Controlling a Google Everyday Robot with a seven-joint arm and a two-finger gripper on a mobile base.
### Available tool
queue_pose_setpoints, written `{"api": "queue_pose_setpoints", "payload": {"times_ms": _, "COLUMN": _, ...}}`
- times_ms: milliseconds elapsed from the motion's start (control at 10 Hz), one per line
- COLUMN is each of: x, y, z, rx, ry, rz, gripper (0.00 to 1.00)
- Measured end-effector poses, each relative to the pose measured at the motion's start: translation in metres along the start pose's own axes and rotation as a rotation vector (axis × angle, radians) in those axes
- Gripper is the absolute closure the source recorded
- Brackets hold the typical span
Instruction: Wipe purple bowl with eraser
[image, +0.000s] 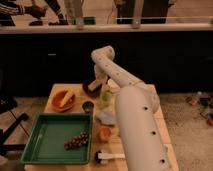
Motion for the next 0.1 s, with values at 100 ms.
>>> {"api": "queue_pose_setpoints", "payload": {"times_ms": 100, "x": 0.0023, "y": -0.0008, "z": 0.0010, "rx": 0.000, "ry": 0.000, "rz": 0.002, "gripper": 0.88}}
